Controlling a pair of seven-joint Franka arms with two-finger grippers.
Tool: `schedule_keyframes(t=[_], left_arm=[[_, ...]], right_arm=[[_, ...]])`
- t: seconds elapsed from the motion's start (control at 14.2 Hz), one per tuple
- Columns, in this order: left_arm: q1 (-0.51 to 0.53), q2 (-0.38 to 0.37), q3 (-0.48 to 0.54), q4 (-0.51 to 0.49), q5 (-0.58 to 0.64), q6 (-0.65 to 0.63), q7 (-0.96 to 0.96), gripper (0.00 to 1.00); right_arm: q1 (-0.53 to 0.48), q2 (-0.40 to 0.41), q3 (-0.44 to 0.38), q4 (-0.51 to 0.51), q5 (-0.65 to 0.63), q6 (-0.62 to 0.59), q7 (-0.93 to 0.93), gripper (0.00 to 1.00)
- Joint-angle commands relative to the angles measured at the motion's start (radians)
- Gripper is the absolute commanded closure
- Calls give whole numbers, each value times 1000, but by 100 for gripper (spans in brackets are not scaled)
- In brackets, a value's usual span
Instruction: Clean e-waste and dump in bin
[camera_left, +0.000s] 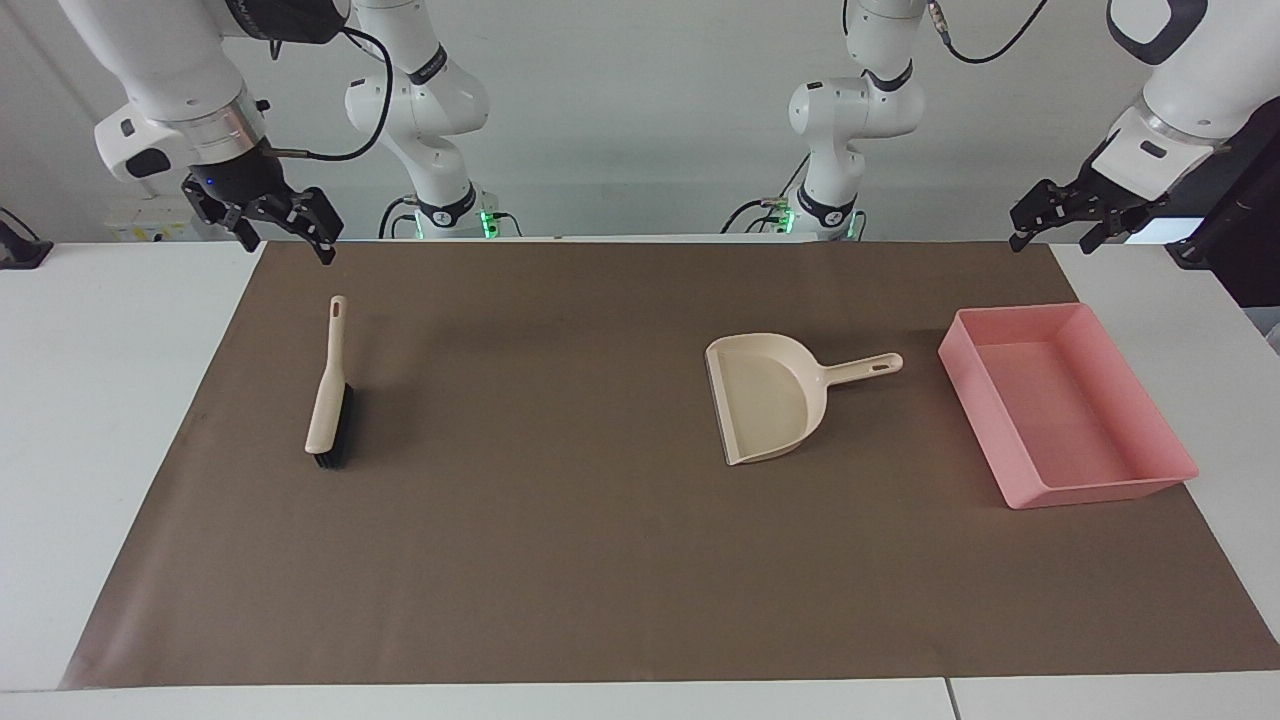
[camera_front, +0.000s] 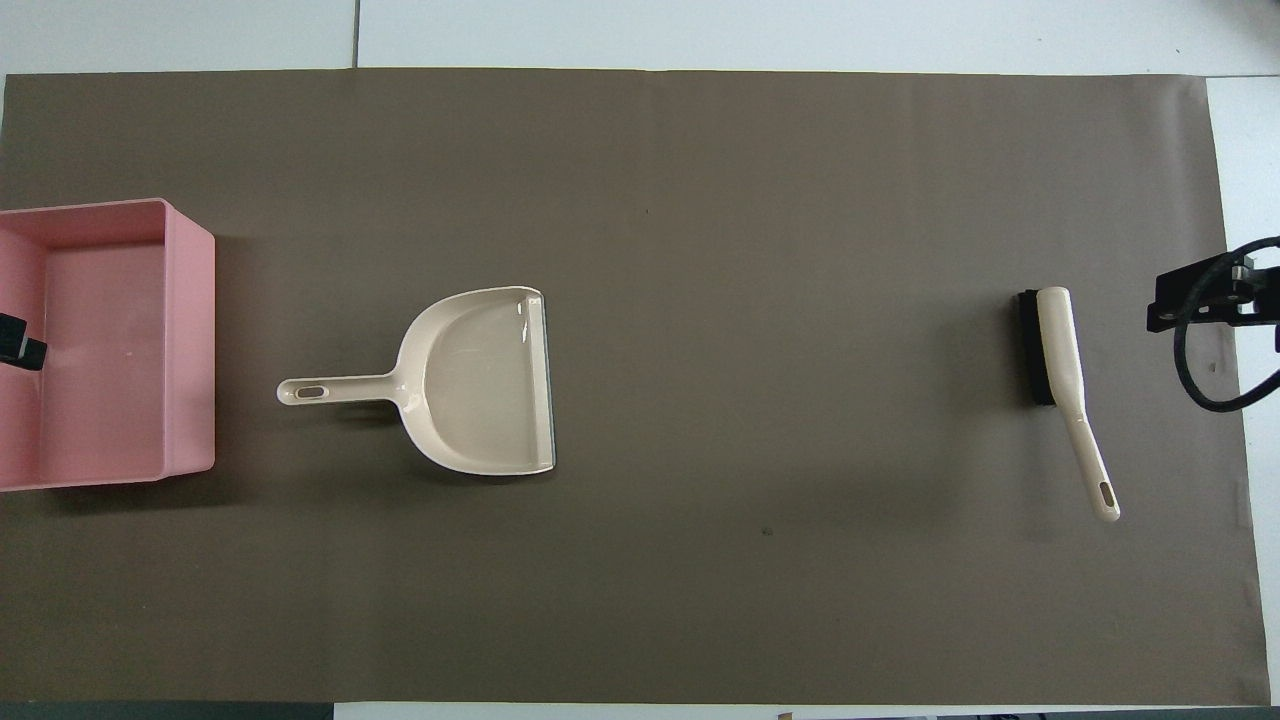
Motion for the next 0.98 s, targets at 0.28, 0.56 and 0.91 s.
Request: schedule_keyframes(t=[0.28, 0.56, 0.91], left_arm=[[-8, -10, -11, -18, -6, 37, -52, 2], [-13, -12, -17, -18, -6, 37, -54, 2], [-2, -15, -91, -18, -6, 29, -138, 2]], right_arm=[[-5, -2, 2, 7, 8, -12, -20, 0], [-5, -2, 2, 7, 8, -12, -20, 0], [-5, -2, 2, 7, 8, -14, -20, 0]])
